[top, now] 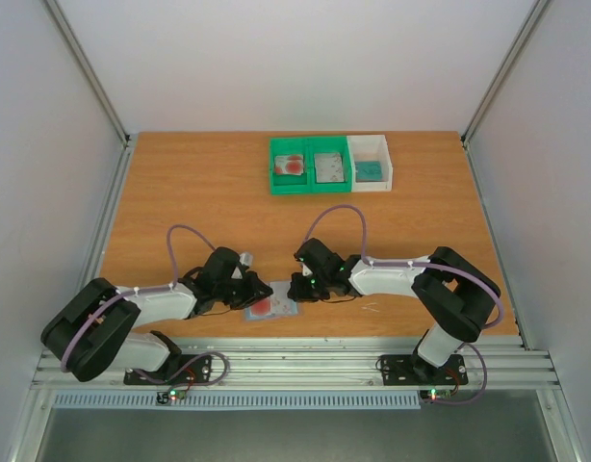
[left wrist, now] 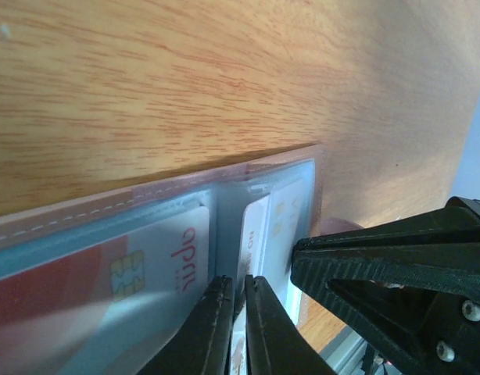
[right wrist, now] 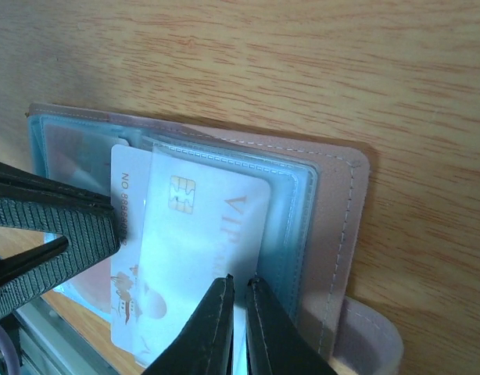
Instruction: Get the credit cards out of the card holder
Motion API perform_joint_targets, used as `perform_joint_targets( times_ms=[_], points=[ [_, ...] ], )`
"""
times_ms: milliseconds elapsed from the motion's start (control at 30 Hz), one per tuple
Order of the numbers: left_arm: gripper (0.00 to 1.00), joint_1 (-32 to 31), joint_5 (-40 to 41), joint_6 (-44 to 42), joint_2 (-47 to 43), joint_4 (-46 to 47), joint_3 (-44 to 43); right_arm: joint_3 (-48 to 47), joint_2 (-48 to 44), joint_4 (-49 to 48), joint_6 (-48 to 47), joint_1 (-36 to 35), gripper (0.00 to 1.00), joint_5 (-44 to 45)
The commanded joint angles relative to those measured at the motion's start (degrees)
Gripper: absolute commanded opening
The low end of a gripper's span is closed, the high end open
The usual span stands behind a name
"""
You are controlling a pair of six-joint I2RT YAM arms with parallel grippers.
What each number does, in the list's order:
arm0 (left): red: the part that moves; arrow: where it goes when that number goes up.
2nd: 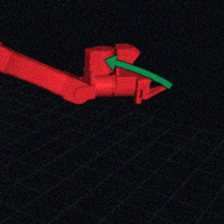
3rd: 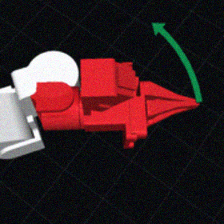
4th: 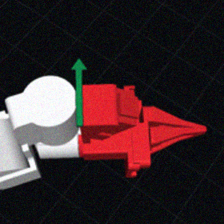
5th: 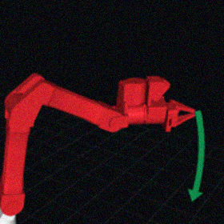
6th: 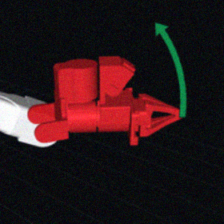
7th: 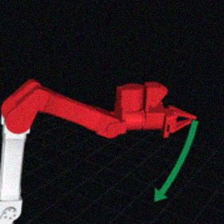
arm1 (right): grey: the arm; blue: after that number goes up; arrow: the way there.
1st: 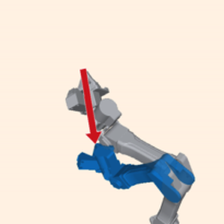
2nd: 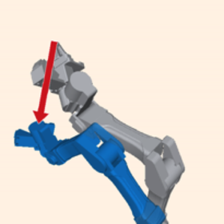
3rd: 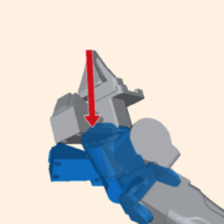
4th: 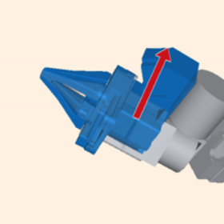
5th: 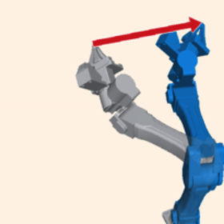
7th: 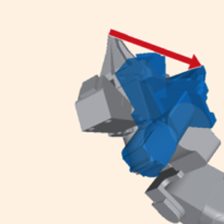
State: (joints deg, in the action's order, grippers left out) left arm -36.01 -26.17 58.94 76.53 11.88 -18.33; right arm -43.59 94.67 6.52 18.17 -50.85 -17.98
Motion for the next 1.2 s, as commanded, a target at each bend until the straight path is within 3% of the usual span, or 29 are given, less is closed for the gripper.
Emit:
perform_joint_targets(
  times_ms=[0,267,767,1167],
  points=[
    [0.04,0.06,-0.31,-1.01,0.39,3.41,-0.83,1.64,0.38,0.74,1.0,-0.65,0.08,0.64],
    [0.0,0.06,-0.36,-2.04,-2.68,2.23,-0.16,1.87,0.19,1.13,2.2,-0.57,0.08,2.17],
    [0.0,0.46,7.98,-6.46,-15.21,-16.19,-1.8,1.98,-1.18,2.7,2.74,-0.38,0.08,4.41],
    [0.0,0.59,8.08,-6.5,-20.08,-19.4,-2.24,0.17,-5.85,0.39,2.57,-0.47,0.12,-1.45]
  ],
)
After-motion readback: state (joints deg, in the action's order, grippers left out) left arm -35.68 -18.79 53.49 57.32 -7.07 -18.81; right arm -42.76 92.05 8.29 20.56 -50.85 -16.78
